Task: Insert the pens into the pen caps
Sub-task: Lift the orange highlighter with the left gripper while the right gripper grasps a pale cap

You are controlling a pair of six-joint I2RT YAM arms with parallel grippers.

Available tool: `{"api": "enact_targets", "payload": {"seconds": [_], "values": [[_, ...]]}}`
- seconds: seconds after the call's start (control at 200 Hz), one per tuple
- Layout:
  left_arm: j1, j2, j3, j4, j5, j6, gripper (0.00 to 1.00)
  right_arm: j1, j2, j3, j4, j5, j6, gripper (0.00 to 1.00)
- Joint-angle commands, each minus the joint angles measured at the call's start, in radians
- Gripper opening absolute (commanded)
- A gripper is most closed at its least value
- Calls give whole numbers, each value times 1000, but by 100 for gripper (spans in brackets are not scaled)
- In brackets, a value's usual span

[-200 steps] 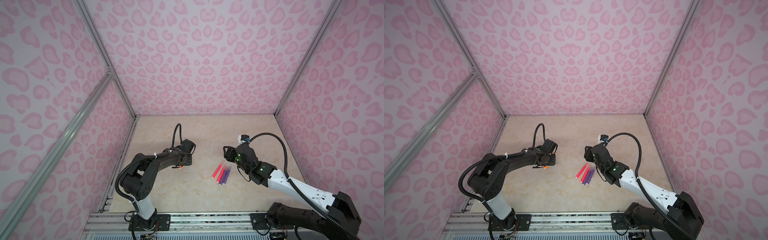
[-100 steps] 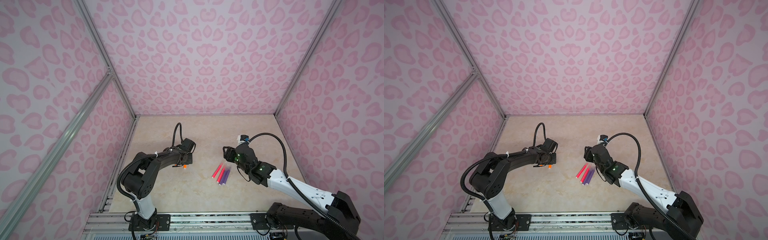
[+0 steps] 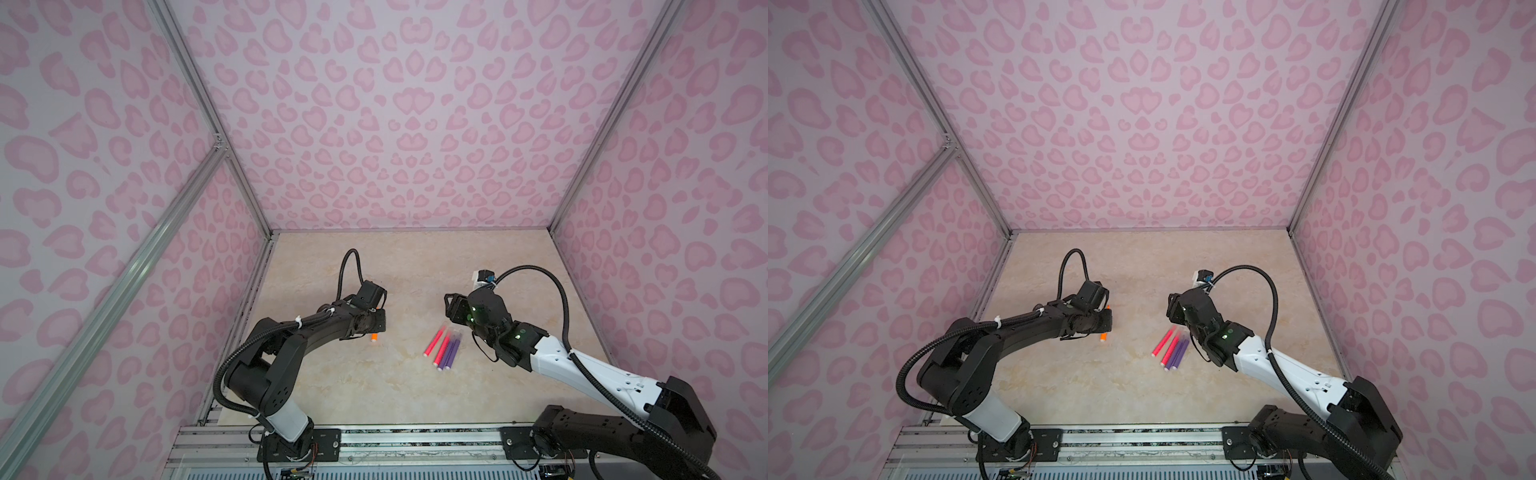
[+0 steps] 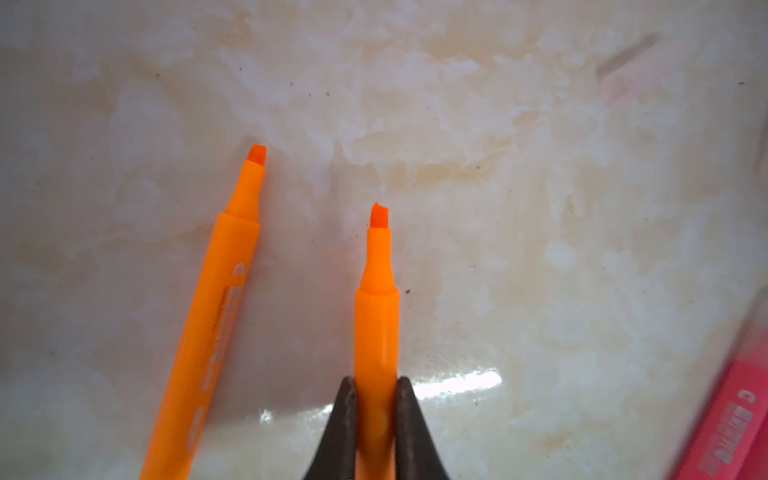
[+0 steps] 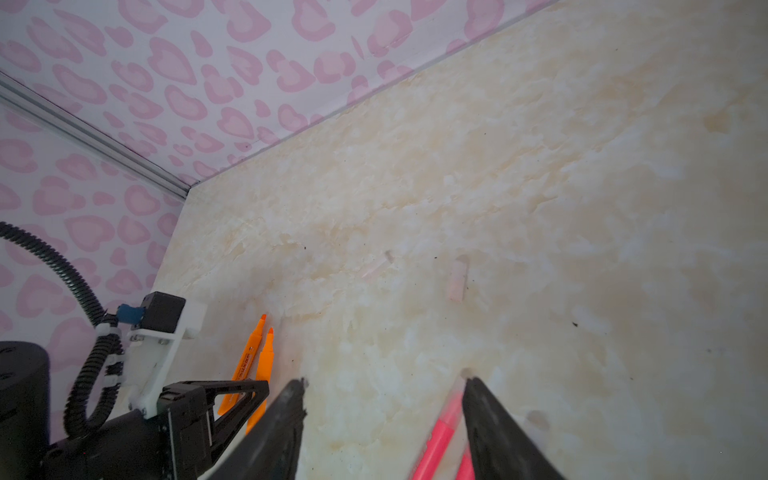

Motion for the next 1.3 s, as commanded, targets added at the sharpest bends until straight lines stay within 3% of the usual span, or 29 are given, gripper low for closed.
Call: {"api": "enact_targets", "payload": {"seconds": [0.0, 0.465, 0.885, 1.295], "values": [[-2, -59, -30, 87, 46, 19, 3, 1, 9, 5, 13, 8, -8, 62], [-51, -112, -52, 136, 51, 41, 3, 0, 151, 65, -1, 79, -28, 62], [-73, -138, -64, 168, 70, 42, 3, -47, 639, 533, -393, 186, -99, 60], [-86, -165, -81, 193, 84, 47, 3, -115, 785, 571, -390, 98, -115, 49]]}}
